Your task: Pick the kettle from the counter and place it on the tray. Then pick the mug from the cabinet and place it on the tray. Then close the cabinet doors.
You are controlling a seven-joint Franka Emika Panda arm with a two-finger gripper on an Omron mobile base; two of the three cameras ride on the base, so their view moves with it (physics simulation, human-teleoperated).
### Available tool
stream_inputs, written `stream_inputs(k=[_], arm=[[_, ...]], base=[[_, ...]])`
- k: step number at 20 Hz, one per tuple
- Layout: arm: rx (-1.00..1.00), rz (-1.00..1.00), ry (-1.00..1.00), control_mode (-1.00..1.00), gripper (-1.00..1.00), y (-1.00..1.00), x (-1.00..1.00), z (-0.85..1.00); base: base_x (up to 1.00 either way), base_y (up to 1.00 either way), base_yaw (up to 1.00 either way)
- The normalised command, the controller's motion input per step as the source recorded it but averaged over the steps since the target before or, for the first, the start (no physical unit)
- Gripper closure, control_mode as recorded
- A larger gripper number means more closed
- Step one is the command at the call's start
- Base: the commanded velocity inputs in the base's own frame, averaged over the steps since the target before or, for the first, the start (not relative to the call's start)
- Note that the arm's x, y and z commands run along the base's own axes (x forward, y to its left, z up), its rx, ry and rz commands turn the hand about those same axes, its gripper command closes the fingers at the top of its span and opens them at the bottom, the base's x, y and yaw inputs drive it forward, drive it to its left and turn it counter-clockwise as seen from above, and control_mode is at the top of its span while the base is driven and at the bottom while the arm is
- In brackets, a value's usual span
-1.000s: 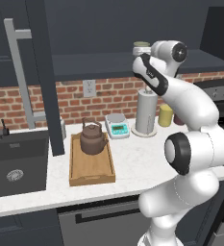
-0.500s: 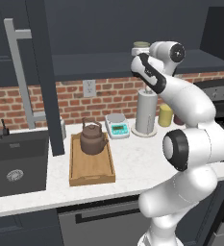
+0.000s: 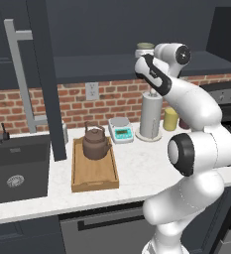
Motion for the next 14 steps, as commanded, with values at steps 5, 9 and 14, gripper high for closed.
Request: stream_inputs(k=[5,9,14], arm=[[0.0,0.02,0.0,-1.0,1.0,0.0,0.0,-0.05],[0.0,0.0,0.0,-1.0,1.0,0.0,0.0,-0.02],[0.0,0.0,0.02,-1.0,1.0,0.0,0.0,-0.01]], base=[[0.0,0.0,0.0],[0.0,0.0,0.0],[0.0,0.0,0.0]])
